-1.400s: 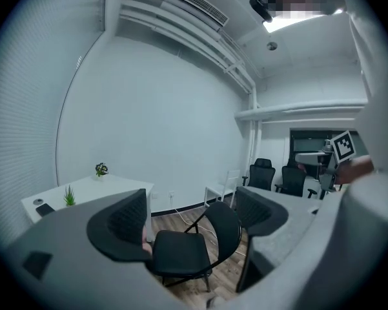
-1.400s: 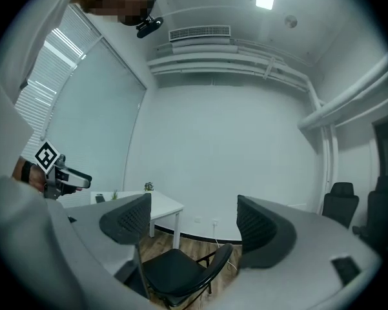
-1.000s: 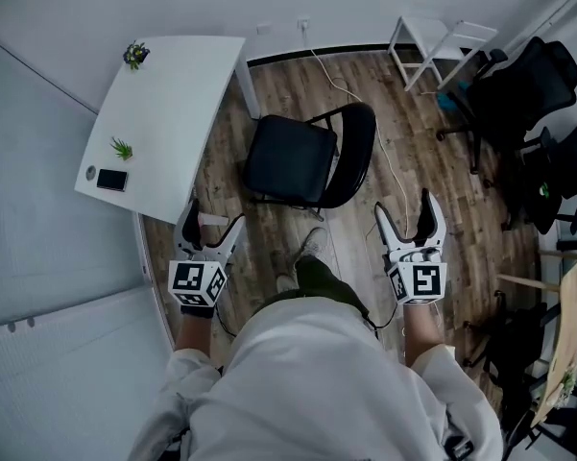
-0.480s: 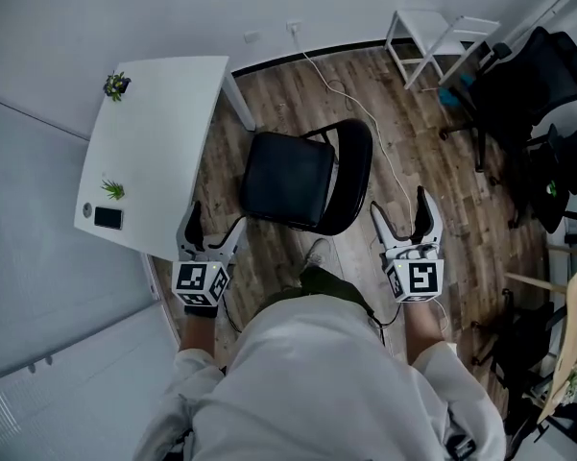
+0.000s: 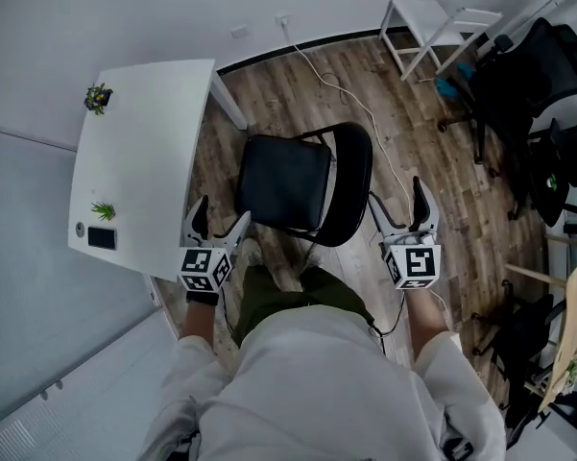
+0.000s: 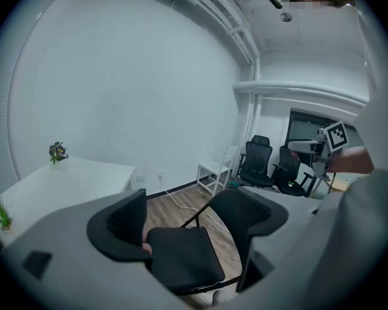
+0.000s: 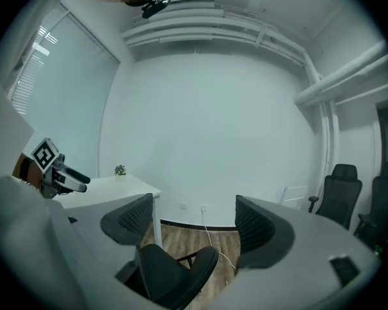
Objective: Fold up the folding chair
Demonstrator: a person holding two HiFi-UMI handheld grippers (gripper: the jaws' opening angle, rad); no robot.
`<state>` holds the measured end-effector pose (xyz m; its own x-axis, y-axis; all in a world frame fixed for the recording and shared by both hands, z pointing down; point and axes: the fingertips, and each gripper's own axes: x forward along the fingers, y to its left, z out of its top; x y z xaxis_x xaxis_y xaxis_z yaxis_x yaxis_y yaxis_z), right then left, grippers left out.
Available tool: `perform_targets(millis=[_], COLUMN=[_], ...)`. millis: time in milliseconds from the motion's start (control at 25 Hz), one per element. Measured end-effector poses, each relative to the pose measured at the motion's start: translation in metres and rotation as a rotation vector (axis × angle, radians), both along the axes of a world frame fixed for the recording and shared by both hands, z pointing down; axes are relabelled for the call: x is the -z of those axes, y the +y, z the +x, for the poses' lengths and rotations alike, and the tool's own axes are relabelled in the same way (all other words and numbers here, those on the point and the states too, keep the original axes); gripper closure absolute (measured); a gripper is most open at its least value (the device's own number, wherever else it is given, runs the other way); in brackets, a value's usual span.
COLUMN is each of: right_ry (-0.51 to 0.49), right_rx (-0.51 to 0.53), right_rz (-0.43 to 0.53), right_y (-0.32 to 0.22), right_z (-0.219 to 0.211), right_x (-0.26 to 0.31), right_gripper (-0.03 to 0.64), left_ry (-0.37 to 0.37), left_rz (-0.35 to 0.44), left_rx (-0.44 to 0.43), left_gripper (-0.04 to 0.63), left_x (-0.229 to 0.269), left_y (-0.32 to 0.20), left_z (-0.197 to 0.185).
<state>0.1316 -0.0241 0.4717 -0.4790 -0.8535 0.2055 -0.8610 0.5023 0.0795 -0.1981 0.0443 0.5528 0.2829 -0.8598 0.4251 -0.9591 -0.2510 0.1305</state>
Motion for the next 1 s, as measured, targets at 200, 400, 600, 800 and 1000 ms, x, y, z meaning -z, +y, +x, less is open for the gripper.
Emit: perform_targets(millis=[200, 400, 600, 800, 1000], right_ry=[0.072, 0.145, 0.186, 0.233, 0.248], right_rx=[-0.029, -0.065, -0.065, -0.069, -0.103], right_rz=[-0.079, -0.178, -0.264, -0.344, -0.415], right_y=[-0.033, -0.059, -0.090, -0.107, -0.129], right_z=[-0.011, -0.014, -0.022, -0.023, -0.012], right_x=[-0.052, -0.115, -0.174, -0.224, -0.264], right_gripper=[0.198, 0.198, 0.198, 0.206, 0.215], left_ry=[0.021, 0.030, 0.031, 0.045, 0.041], left_rz=[-0.104, -0.227, -0.329, -0.424, -0.511], left_rx=[-0.051, -0.100, -0.138, -0.147, -0.168], left_gripper=[0.155, 0.155, 0.155, 0.155, 0.155], left_x=[-0.067, -0.147, -0.228, -0.299, -0.363], left_y=[-0.033, -0.060, -0.083, -0.091, -0.092], left_z=[-0.024, -0.044, -0.055, -0.062, -0.065])
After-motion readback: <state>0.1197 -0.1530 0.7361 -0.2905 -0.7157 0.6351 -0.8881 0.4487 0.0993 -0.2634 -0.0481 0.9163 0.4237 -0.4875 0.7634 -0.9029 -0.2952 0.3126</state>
